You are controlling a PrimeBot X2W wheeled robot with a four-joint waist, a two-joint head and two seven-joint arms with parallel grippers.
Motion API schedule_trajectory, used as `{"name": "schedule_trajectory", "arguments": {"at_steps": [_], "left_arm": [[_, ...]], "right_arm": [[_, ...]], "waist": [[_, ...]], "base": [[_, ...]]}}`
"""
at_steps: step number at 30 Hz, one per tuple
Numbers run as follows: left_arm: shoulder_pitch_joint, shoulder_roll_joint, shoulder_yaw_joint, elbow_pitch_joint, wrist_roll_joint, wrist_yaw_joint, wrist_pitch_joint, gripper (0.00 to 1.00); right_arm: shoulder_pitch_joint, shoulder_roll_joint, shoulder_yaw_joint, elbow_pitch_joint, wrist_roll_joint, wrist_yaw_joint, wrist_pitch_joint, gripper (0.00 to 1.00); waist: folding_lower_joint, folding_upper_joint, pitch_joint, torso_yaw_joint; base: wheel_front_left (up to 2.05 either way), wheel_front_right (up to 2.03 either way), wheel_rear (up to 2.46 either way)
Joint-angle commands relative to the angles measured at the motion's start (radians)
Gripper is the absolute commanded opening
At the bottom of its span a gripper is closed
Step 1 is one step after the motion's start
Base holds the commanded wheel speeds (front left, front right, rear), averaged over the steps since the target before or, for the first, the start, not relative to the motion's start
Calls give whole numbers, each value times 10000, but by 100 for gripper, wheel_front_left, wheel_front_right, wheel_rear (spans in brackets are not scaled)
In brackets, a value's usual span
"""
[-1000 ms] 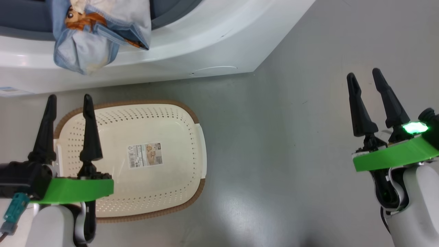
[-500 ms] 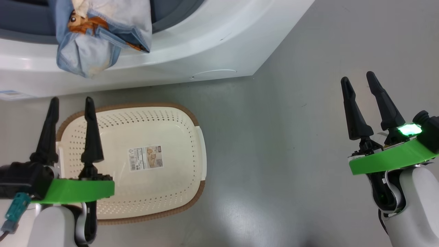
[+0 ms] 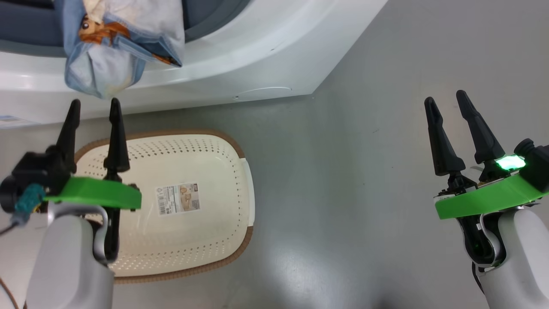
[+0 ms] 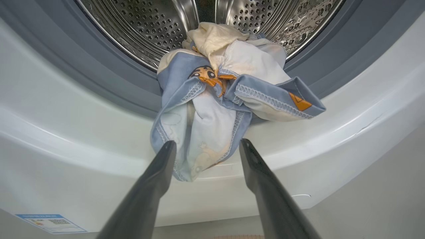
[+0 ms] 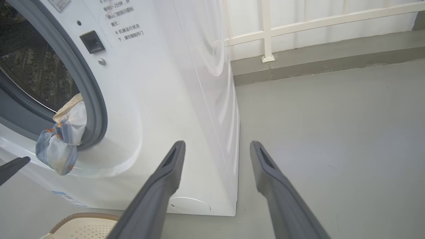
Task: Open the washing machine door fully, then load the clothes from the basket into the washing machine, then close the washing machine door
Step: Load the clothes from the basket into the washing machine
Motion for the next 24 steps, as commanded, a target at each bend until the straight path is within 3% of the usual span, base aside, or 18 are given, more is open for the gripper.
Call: {"name": "schedule_trajectory", "arguments": {"at_steps": [1, 16, 24], "left_arm": [[-284, 338, 223, 115, -49, -100, 1, 100], [-2754, 497, 97, 3950, -465, -302, -24, 100], [-3648, 427, -59, 5235, -591, -376, -88, 100]], "right_arm": [[249, -28, 189, -208, -58, 16, -48, 100], [150, 144, 247, -79, -22, 16, -48, 100], [120, 161, 230, -47, -10, 16, -48, 100]], "waist": [[0, -1, 26, -55], [0, -1, 71, -321], [0, -1, 128, -336]], "base": [[0, 0, 0], [0, 0, 0], [0, 0, 0]]}}
